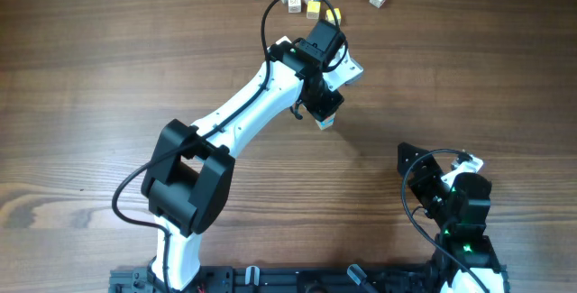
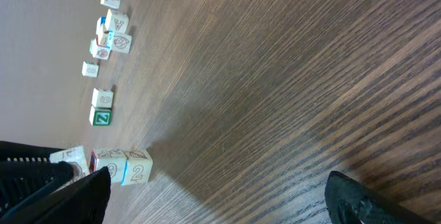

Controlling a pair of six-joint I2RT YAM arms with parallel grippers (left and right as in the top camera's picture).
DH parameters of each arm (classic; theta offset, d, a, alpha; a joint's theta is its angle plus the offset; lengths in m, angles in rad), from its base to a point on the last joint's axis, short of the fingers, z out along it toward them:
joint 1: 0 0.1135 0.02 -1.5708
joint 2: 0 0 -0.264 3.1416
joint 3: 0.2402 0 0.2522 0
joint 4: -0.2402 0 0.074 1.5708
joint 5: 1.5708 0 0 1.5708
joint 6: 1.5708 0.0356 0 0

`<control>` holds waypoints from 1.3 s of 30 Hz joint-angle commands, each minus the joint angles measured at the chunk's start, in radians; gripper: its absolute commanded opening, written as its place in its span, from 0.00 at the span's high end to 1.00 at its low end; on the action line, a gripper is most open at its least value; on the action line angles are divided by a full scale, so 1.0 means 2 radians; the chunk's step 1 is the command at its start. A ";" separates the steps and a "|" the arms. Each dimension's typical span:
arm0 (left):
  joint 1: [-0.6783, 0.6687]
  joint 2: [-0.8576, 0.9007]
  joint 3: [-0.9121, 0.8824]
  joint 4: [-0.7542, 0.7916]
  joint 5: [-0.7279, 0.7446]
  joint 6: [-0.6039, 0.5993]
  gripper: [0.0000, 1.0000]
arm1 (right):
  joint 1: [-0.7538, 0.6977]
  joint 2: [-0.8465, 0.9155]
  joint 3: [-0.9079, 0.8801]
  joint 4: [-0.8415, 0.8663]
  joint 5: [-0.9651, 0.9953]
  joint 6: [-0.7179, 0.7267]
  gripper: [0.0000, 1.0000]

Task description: Form a tower

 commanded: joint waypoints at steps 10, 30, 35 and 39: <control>-0.001 0.006 -0.003 0.005 -0.009 -0.001 0.70 | 0.002 0.002 -0.001 0.001 0.004 -0.001 0.00; -0.002 0.006 0.000 0.001 -0.024 0.001 0.77 | 0.002 0.002 -0.001 0.000 0.006 -0.001 0.00; -0.002 0.006 0.015 0.000 -0.023 -0.001 0.81 | 0.002 0.002 -0.001 0.000 0.007 -0.002 0.00; -0.003 0.003 0.019 -0.003 -0.020 -0.001 0.81 | 0.002 0.005 -0.001 0.000 0.007 -0.002 0.00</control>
